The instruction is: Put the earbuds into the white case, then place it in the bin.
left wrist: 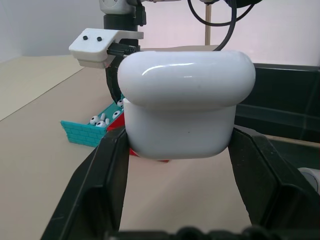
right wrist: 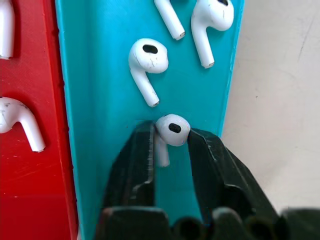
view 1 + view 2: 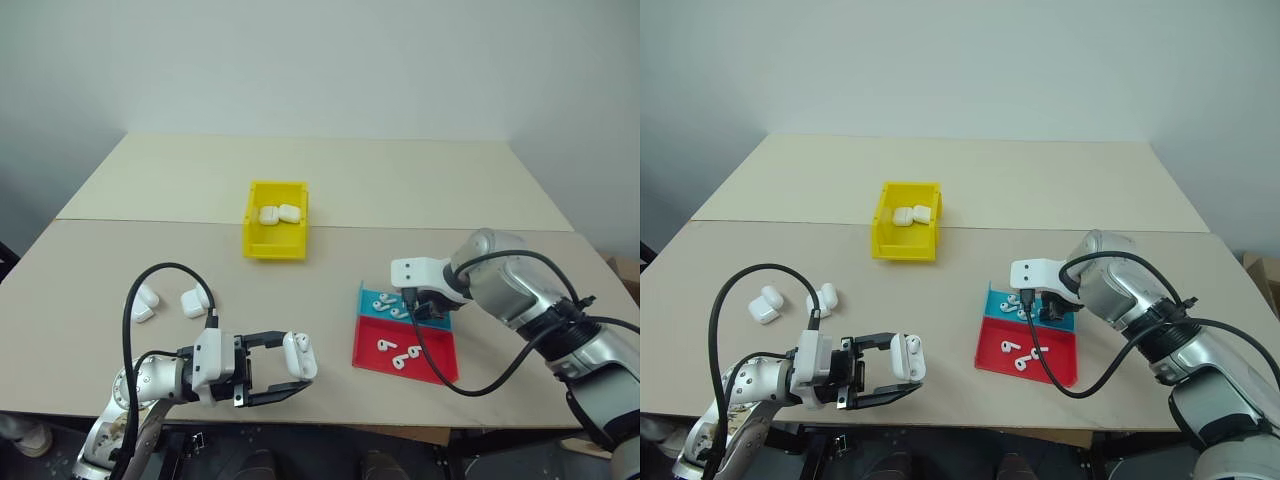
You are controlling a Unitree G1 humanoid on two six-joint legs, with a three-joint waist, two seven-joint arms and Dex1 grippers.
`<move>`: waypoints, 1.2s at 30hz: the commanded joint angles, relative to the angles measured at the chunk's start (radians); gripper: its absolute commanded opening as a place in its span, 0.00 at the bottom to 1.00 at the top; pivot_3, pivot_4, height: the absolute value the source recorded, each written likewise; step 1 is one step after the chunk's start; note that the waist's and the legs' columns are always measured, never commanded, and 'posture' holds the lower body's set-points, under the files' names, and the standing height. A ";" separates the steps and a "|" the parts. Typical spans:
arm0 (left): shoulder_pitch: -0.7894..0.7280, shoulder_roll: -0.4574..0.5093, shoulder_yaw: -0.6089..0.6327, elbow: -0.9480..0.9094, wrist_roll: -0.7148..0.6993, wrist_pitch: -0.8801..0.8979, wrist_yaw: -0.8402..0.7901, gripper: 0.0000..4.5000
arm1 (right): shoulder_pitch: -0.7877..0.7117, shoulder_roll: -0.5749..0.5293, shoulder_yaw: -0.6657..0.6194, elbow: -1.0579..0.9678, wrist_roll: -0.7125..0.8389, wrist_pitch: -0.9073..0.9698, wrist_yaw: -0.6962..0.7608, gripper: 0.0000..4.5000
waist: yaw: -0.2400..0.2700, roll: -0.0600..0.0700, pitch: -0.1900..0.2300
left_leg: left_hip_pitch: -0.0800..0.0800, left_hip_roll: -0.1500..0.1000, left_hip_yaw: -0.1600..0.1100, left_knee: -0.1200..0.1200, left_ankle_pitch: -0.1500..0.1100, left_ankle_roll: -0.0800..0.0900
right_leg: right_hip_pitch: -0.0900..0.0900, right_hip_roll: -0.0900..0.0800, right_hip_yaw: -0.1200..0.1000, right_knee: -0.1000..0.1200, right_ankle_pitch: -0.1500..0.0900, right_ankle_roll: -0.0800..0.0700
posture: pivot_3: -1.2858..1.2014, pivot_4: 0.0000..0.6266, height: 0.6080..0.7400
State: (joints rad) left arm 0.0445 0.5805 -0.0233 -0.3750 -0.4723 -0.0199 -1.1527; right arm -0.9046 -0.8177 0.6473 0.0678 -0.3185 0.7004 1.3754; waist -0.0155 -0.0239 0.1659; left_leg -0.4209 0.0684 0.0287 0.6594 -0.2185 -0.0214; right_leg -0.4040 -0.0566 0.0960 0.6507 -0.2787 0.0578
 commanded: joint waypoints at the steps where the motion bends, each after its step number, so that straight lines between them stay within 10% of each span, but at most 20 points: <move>1: -0.007 -0.004 -0.003 -0.005 -0.002 -0.028 0.002 0.61 | 0.010 -0.008 -0.016 -0.012 -0.013 -0.009 0.002 0.26 | 0.000 0.000 0.000 | 0.000 0.000 0.000 0.000 0.000 0.000 | 0.000 0.000 0.000 0.000 0.000 0.000 | 0.52 0.24 1.00; 18: -0.058 -0.009 0.010 -0.027 -0.061 0.007 0.007 0.61 | 0.024 -0.072 -0.199 -0.175 0.062 0.083 0.014 0.26 | 0.002 0.000 0.000 | 0.000 0.000 0.000 0.000 0.000 0.000 | 0.000 0.000 0.000 0.000 0.000 0.000 | 0.52 0.24 1.00; 26: -0.199 -0.022 0.031 -0.059 -0.219 0.137 0.046 0.61 | 0.018 0.001 -0.693 -0.451 0.384 0.404 -0.071 0.26 | 0.003 0.000 0.000 | -0.001 0.000 -0.001 0.000 0.000 0.000 | 0.000 0.000 0.000 0.001 0.000 0.000 | 0.52 0.24 1.00; 36: -0.451 -0.056 0.016 0.015 -0.315 0.267 0.038 0.61 | 0.033 0.389 -1.261 -0.787 0.890 0.707 -0.231 0.26 | 0.003 0.000 0.000 | 0.000 -0.001 -0.003 0.001 0.000 0.000 | 0.001 0.001 -0.001 0.005 0.000 0.000 | 0.52 0.24 1.00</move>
State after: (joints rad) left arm -0.3764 0.5327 -0.0068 -0.3608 -0.7680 0.2344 -1.1104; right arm -0.8739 -0.4464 -0.5494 -0.6711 0.4992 1.3851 1.1779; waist -0.0129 -0.0240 0.1655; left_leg -0.4209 0.0676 0.0257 0.6605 -0.2184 -0.0215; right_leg -0.4031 -0.0559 0.0951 0.6555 -0.2786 0.0582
